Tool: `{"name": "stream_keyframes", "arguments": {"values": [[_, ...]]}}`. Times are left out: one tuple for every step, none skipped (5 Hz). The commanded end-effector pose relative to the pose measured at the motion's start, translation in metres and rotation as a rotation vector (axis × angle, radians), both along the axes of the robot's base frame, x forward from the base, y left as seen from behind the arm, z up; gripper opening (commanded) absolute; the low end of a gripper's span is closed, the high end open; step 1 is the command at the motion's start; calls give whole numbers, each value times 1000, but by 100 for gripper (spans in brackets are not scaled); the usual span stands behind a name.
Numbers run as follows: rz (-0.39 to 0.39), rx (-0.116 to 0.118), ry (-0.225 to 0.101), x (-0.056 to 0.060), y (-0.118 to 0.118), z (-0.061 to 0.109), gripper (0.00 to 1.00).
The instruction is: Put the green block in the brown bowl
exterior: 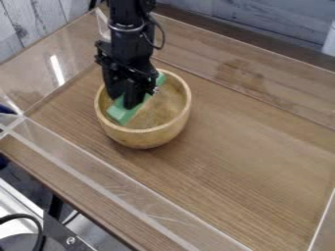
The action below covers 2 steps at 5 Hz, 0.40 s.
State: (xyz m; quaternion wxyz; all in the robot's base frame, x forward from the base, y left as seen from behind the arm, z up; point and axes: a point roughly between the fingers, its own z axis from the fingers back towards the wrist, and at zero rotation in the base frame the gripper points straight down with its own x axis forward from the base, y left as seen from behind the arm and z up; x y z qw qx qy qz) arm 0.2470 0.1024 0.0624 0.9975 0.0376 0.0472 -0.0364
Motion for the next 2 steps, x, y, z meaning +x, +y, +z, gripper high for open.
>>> {"name": "stream_keyframes", "arguments": {"values": [[2,15,-31,8,4,8,0],[5,14,-26,10,5,5,0]]}}
